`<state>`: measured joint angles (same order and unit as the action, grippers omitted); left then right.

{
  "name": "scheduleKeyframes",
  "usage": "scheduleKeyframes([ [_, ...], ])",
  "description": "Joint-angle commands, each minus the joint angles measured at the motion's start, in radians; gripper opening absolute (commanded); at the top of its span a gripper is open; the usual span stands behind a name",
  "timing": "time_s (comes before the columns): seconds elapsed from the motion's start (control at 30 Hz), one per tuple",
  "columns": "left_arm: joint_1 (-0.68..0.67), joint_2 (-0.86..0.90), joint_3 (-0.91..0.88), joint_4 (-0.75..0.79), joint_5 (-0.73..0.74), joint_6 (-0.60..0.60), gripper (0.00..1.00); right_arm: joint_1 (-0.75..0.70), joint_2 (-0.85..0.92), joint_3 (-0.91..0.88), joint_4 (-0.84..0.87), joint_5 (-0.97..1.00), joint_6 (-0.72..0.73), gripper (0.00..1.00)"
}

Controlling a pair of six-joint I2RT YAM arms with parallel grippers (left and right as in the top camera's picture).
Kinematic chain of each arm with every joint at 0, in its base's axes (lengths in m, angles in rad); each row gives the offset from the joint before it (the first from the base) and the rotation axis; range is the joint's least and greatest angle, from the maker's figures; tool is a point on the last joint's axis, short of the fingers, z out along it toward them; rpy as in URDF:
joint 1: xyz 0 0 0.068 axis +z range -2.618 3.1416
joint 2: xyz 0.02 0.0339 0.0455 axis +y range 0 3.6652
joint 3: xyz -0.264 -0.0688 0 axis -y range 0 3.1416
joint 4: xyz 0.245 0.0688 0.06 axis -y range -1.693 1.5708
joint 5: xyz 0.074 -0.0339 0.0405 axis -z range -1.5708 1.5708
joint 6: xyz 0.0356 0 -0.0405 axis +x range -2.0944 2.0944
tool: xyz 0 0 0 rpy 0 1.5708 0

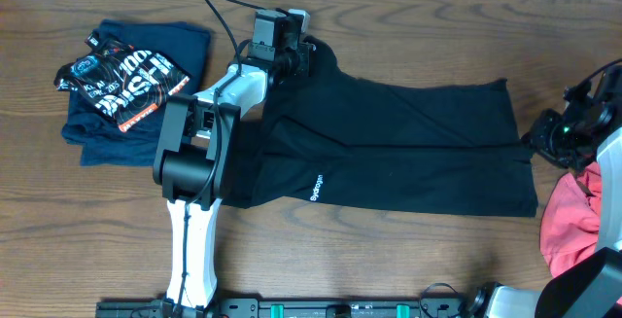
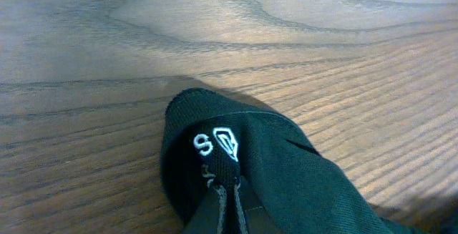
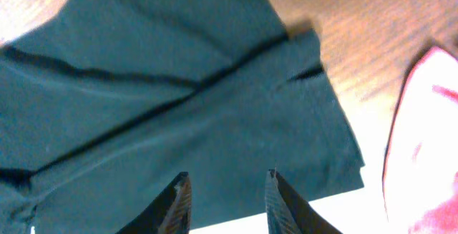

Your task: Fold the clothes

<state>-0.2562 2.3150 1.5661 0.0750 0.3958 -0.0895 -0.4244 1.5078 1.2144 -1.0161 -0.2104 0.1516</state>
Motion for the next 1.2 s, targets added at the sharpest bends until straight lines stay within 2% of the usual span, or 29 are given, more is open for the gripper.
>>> scheduleKeyframes([
  [0.0, 0.009, -0.048, 0.020, -0.014, 0.042, -0.028, 0.06, -0.004, -0.002, 0.001, 0.050, -0.007, -0.034, 0.30],
  [0.17, 0.011, -0.127, 0.020, -0.120, 0.042, -0.072, 0.06, 0.021, 0.036, 0.001, 0.184, -0.003, -0.073, 0.35],
  [0.37, 0.011, -0.173, 0.020, -0.264, 0.042, -0.073, 0.06, 0.073, 0.184, 0.001, 0.457, 0.003, -0.082, 0.53],
  [0.43, 0.011, -0.174, 0.020, -0.297, 0.042, -0.073, 0.06, 0.090, 0.249, 0.001, 0.535, -0.005, -0.079, 0.55],
  [0.6, 0.011, -0.174, 0.020, -0.350, 0.042, -0.073, 0.06, 0.133, 0.399, 0.001, 0.707, -0.005, -0.078, 0.54],
  [0.77, 0.011, -0.174, 0.020, -0.367, 0.042, -0.073, 0.06, 0.151, 0.475, 0.001, 0.840, -0.002, -0.016, 0.54],
  [1.17, 0.011, -0.174, 0.020, -0.374, 0.042, -0.073, 0.06, 0.151, 0.562, 0.001, 0.947, 0.023, 0.040, 0.50],
])
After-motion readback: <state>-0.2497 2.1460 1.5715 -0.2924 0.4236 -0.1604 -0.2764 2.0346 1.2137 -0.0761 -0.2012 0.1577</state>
